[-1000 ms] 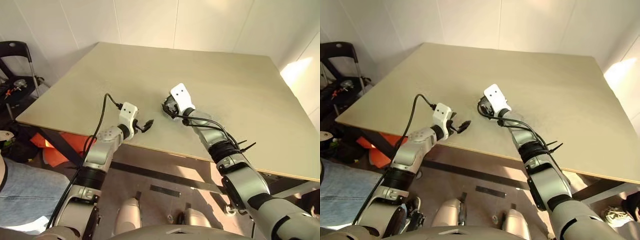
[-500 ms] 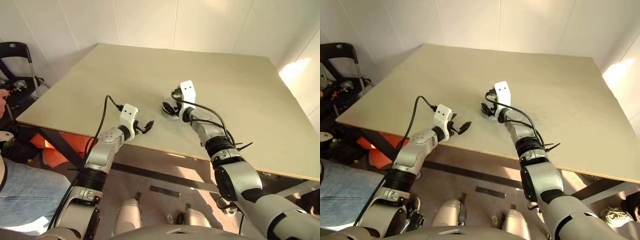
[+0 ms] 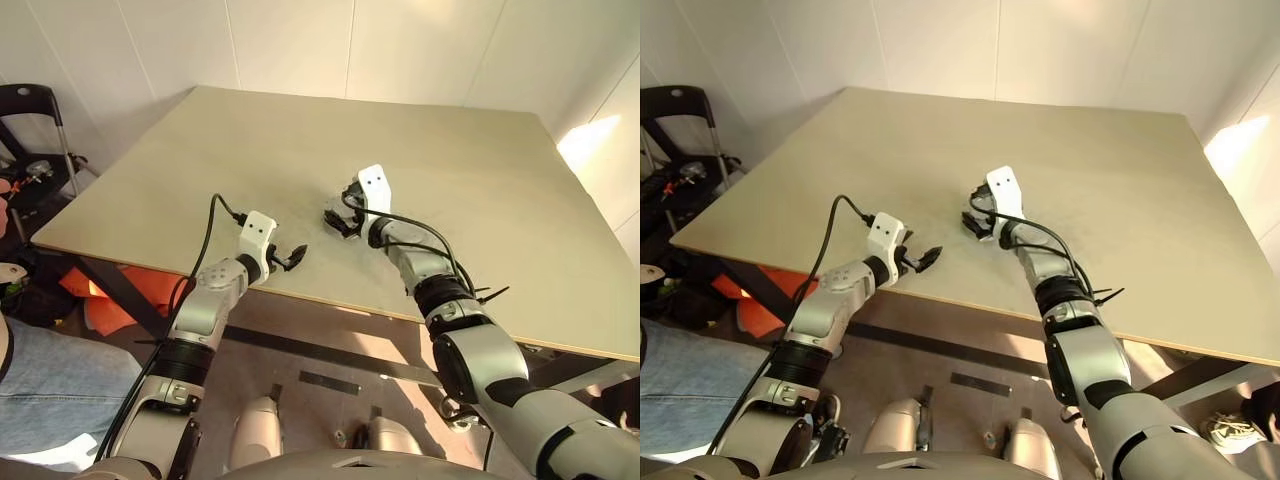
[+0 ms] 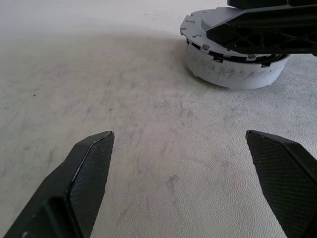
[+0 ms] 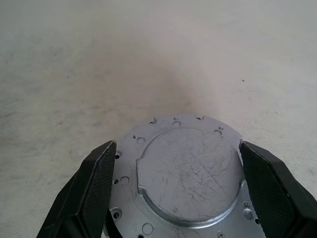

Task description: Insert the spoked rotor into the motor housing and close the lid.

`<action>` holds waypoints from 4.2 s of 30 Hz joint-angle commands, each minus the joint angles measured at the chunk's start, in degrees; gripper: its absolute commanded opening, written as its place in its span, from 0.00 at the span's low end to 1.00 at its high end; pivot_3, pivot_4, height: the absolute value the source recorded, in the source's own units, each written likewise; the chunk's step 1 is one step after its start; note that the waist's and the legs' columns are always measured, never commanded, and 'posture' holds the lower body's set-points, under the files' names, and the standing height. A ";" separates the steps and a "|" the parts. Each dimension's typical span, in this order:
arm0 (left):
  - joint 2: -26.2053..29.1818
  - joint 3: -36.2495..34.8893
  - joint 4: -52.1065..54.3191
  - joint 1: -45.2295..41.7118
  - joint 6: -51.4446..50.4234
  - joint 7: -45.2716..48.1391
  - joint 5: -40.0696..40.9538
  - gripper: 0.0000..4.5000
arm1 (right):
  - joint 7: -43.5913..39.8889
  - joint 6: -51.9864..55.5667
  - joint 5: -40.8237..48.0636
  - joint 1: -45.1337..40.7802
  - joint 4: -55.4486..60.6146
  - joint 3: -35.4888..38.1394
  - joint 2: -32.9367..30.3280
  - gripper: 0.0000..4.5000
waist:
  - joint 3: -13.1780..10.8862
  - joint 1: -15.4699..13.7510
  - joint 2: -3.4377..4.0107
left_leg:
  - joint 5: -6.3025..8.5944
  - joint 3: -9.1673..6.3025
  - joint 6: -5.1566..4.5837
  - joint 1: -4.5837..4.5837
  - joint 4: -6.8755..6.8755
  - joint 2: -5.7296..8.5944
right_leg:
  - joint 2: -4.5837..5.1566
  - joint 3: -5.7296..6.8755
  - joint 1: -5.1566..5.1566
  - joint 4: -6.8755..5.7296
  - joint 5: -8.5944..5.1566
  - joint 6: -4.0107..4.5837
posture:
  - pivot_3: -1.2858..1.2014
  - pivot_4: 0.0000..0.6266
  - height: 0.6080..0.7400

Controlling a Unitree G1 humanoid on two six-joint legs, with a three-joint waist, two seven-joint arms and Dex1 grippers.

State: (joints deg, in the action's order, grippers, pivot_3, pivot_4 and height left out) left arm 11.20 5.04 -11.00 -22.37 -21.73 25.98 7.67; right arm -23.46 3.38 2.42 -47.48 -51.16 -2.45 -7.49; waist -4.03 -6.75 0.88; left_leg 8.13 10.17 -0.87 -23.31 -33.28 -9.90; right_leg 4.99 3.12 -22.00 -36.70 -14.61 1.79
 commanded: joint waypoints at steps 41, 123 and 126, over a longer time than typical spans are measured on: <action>0.23 -0.03 2.22 0.62 0.40 0.07 -0.07 1.00 | -5.68 7.53 -2.27 0.96 5.88 -1.06 -4.14 0.70 | -0.01 -0.21 0.00 | 0.01 0.00 -0.01 0.01 0.06 0.00 | 0.00 0.00 0.01 0.05 0.00 0.00 | 0.52 0.00 1.00; 0.73 0.43 2.02 1.42 0.35 0.62 -0.42 1.00 | -5.38 10.74 -1.83 0.13 8.30 0.98 -6.18 0.70 | -0.03 -0.47 -0.01 | 0.01 0.01 -0.02 -0.26 0.18 0.02 | 0.00 0.01 -0.19 0.17 0.00 0.03 | 0.52 0.00 1.00; 0.65 0.48 1.99 1.39 0.38 0.61 -0.42 1.00 | -5.27 10.94 -2.07 0.49 8.26 0.84 -6.33 0.70 | -0.03 -0.49 -0.01 | 0.01 0.01 -0.02 -0.26 0.18 0.02 | 0.00 0.01 -0.18 0.17 0.00 0.03 | 0.52 0.00 1.00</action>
State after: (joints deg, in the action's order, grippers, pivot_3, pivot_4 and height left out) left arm 11.56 5.54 -10.74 -20.33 -21.90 26.52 7.51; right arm -29.06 14.04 0.51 -46.91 -44.61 -1.95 -12.27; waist -4.05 -7.23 0.87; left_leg 8.14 10.18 -0.89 -23.57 -33.10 -9.87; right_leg 5.00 3.13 -22.18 -36.53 -14.61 1.82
